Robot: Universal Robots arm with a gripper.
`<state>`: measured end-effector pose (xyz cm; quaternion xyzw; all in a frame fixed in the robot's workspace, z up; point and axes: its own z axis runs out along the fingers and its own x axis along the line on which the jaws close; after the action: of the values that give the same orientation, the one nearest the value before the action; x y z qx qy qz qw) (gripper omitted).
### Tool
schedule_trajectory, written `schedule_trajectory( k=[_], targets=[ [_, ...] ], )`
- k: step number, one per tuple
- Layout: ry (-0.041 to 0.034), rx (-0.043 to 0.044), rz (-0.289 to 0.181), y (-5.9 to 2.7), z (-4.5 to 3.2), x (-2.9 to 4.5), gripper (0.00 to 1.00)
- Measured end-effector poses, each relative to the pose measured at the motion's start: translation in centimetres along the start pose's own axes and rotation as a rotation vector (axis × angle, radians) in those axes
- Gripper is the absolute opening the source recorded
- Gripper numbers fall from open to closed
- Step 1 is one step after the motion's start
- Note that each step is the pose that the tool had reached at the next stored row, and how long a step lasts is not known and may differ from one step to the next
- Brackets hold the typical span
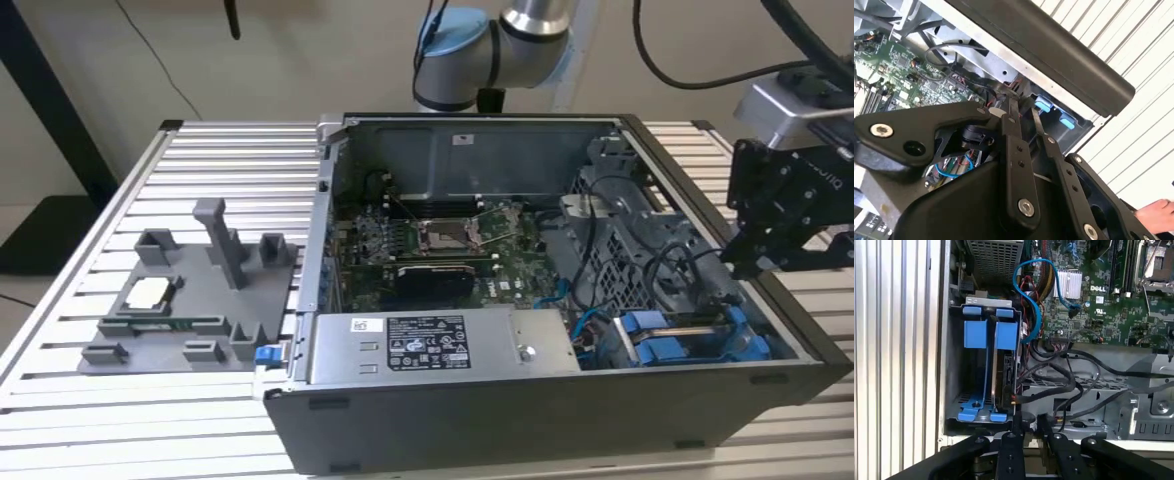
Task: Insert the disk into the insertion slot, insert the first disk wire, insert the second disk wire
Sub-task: 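Insert the first disk wire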
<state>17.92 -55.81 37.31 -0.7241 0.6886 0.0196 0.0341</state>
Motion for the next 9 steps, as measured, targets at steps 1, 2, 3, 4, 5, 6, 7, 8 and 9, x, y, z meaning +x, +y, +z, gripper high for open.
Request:
schedule_trajectory(
  k=[1, 2, 3, 4, 5, 6, 7, 8, 9],
  targets=[
    [-0.0006, -0.0086, 0.001, -0.25, 0.01, 0.02, 0.27],
    [-0.0010, -0.0191, 0.002, -0.48, 0.01, 0.05, 0.27],
    [-0.0017, -0.0316, 0.003, -0.72, 0.01, 0.08, 0.27],
    [-0.0020, -0.0397, 0.003, -0.89, 0.03, 0.11, 0.27],
    [-0.0030, -0.0426, 0.003, -0.99, 0.10, 0.12, 0.27],
    [-0.0049, -0.0441, 0.003, -1.08, 0.20, 0.13, 0.27],
    [-0.0075, -0.0450, 0.003, -1.13, 0.28, 0.14, 0.27],
    [-0.0119, -0.0455, 0.004, -1.13, 0.30, 0.15, 0.27],
    [-0.0169, -0.0465, 0.004, -1.12, 0.31, 0.15, 0.24]
  ],
)
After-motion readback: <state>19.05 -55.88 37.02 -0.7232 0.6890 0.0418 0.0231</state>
